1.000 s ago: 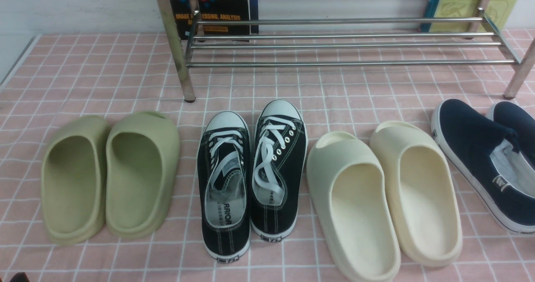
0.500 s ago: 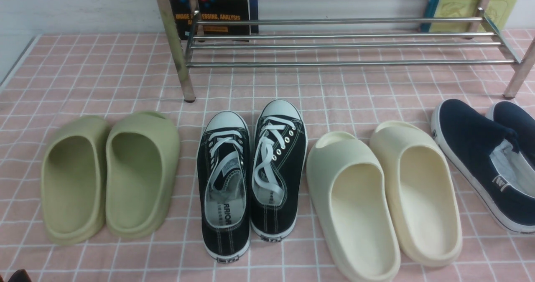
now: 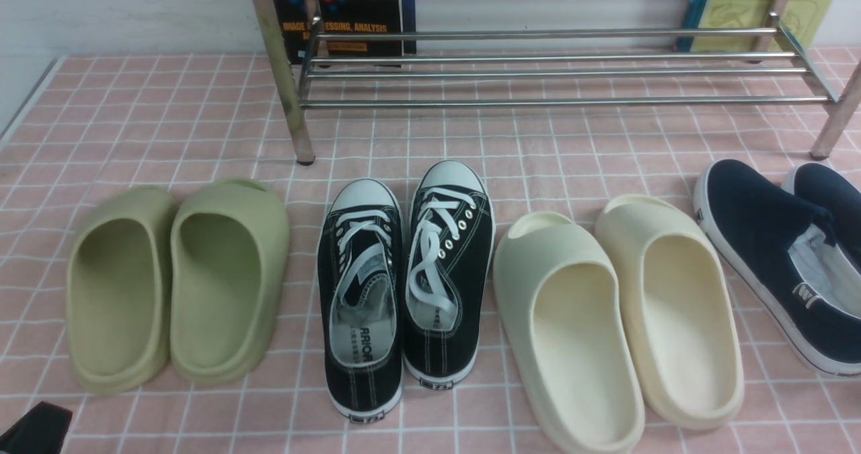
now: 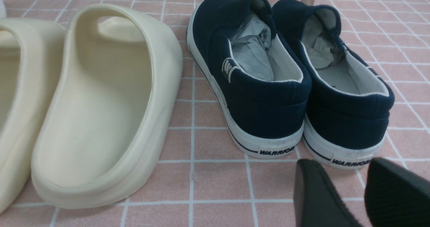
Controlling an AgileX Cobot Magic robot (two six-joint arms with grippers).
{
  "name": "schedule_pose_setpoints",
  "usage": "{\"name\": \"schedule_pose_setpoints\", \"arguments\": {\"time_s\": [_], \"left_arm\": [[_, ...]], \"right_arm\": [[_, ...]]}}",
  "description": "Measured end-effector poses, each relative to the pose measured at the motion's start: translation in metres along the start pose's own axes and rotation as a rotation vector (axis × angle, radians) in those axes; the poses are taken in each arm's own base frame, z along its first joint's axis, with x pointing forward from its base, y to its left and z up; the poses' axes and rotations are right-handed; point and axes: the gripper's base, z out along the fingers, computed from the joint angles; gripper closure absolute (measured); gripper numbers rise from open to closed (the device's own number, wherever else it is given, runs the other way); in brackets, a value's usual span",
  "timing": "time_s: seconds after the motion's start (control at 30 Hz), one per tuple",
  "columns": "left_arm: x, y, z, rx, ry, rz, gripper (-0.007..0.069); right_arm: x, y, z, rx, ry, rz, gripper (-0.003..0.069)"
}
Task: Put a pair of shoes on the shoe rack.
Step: Use the left arm to grab the shoe closest to it
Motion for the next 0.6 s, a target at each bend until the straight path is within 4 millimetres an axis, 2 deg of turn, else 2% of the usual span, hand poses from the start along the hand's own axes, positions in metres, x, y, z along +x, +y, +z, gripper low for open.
{"name": "schedule_pose_setpoints", "arguments": {"time_s": [0.03, 0.17, 0.3, 0.33, 0.4, 0.47, 0.53, 0.57, 0.6], "left_arm": [[0.000, -0.001, 0.000, 0.006, 0.000, -0.061, 0.0385], [0.000, -0.001, 0.000, 0.014, -0.003, -0.106, 0.0385], [-0.004, -0.006, -0.001, 0.036, -0.024, -0.035, 0.0385], [-0.009, -0.014, -0.004, 0.057, -0.039, 0.016, 0.0385], [-0.027, -0.047, -0.019, 0.118, -0.093, 0.218, 0.0392], [-0.043, -0.077, -0.035, 0.102, -0.103, 0.407, 0.0428], [-0.059, -0.099, -0.042, -0.023, -0.033, 0.564, 0.0498], [-0.061, -0.101, -0.042, -0.045, -0.026, 0.589, 0.0516], [-0.074, -0.113, -0.039, -0.213, 0.086, 0.669, 0.0578]], "right_arm": [[0.000, 0.000, 0.000, 0.000, 0.000, 0.000, 0.0419], [0.000, 0.000, 0.000, 0.000, 0.000, 0.000, 0.0419], [0.000, 0.000, 0.000, 0.000, 0.000, 0.000, 0.0419], [0.000, 0.000, 0.000, 0.000, 0.000, 0.000, 0.0419], [0.000, 0.000, 0.000, 0.000, 0.000, 0.000, 0.0419], [0.000, 0.000, 0.000, 0.000, 0.000, 0.000, 0.0419], [0.000, 0.000, 0.000, 0.000, 0.000, 0.000, 0.0419], [0.000, 0.000, 0.000, 0.000, 0.000, 0.000, 0.0419], [0.000, 0.000, 0.000, 0.000, 0.000, 0.000, 0.0419]]}}
